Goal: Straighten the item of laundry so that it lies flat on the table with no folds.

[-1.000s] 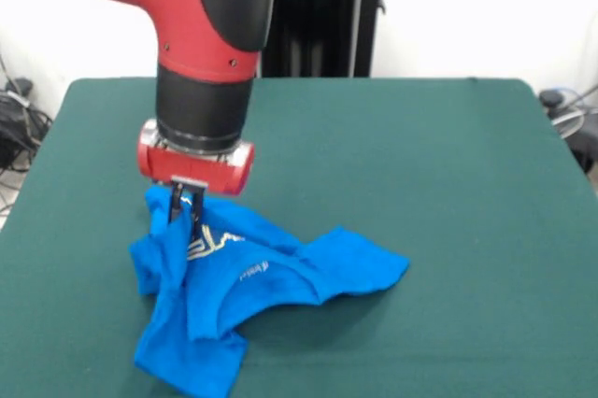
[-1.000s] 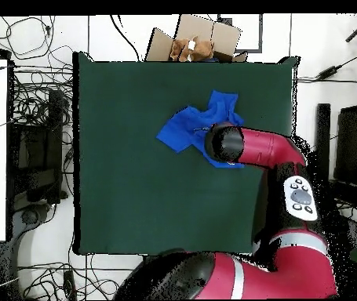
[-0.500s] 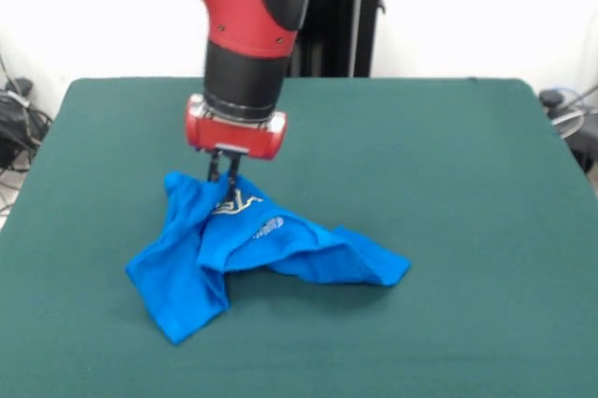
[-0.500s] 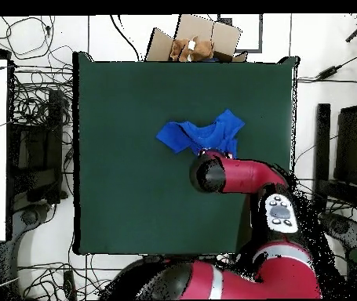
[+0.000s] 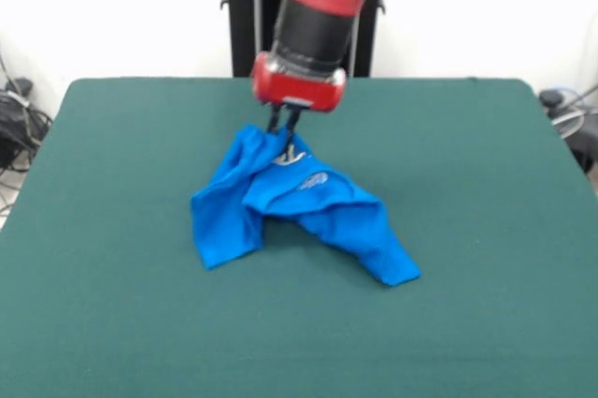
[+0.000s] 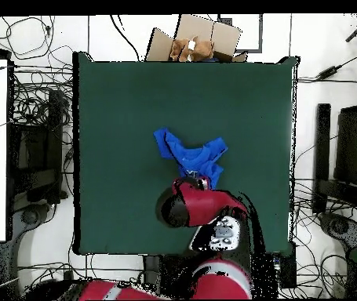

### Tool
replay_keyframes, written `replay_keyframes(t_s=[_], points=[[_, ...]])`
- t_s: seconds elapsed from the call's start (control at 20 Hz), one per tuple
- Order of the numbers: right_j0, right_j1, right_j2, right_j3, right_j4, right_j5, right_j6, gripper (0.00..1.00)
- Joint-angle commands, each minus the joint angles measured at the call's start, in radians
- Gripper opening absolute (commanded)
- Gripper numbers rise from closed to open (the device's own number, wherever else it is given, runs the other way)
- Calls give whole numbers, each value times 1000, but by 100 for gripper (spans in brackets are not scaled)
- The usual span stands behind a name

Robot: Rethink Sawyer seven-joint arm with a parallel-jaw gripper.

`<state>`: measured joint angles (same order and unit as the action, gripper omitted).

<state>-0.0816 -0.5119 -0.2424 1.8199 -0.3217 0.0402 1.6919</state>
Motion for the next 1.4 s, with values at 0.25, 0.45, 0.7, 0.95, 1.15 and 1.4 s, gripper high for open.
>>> replay_keyframes(t_s=[0.25, 0.45, 0.7, 0.95, 1.15, 1.4], points=[[214, 83, -161, 210, 235, -238, 375, 0], [205, 74, -151, 234, 258, -240, 331, 0], [186, 45, -127, 253, 269, -217, 291, 0], [120, 7, -96, 248, 241, -188, 253, 0], [-32, -20, -39, 219, 193, -177, 217, 0], [-205, -31, 54, 171, 115, -147, 144, 0]])
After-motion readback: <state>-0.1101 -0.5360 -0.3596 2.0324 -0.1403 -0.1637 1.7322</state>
